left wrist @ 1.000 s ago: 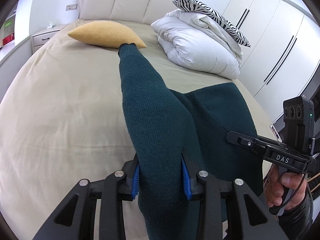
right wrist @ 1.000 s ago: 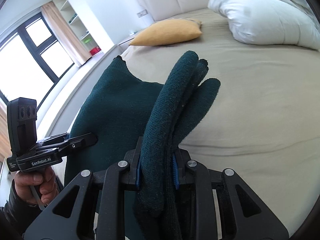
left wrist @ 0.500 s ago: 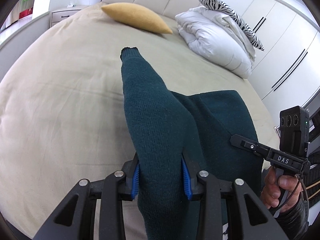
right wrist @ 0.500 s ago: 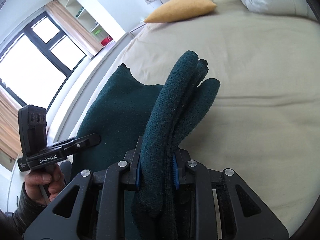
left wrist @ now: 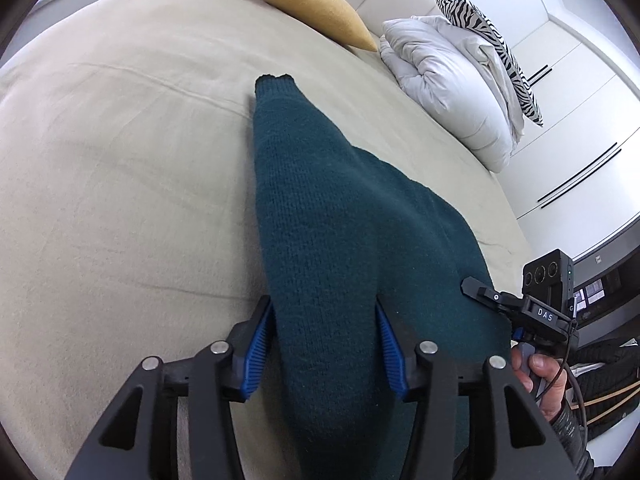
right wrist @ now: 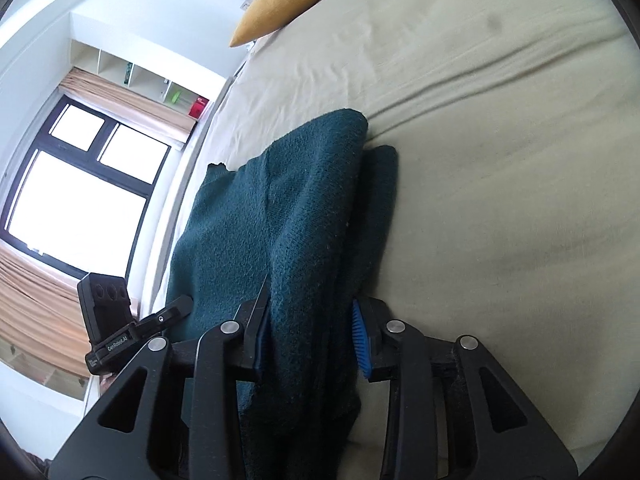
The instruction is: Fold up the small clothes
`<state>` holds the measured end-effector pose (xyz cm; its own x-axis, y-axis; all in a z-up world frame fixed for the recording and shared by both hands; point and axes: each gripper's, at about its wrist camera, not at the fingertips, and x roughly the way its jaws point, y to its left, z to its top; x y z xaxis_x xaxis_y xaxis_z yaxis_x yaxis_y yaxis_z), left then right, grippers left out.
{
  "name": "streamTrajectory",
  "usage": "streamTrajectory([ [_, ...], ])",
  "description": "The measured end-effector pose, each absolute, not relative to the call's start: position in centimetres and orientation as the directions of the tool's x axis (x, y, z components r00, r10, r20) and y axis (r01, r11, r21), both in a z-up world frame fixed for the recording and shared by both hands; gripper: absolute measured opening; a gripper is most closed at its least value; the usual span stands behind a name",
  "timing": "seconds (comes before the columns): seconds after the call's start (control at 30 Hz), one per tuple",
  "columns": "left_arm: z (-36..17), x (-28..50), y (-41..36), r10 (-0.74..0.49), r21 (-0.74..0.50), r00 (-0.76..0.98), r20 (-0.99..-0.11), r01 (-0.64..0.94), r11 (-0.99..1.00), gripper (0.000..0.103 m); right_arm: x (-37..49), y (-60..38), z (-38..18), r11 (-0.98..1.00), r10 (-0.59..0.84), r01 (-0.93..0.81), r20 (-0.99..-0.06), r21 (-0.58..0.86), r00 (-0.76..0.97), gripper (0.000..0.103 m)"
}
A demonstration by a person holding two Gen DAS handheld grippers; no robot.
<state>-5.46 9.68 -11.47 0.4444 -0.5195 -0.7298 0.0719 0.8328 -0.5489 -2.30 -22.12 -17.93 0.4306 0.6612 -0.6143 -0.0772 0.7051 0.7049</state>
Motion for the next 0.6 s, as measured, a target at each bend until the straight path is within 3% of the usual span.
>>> streamTrajectory([
  [0.3, -10.9, -5.9, 9.6, -0.490, -0.523, 0.464, -0.738, 0.066, 0.850, 0.054, -4.6, -24.7, -14.3, 0.772, 0.575, -0.052, -0.662, 0.633, 0.481, 0.038],
  [0.6, -11.5, -5.9, 9.9, -0.505, -0.542, 0.460, -0.730, 0.061, 0.838, 0.057, -8.7, -24.6, -9.4, 0.660, 0.732, -0.269, -0.522, 0.701, 0.437, 0.038],
])
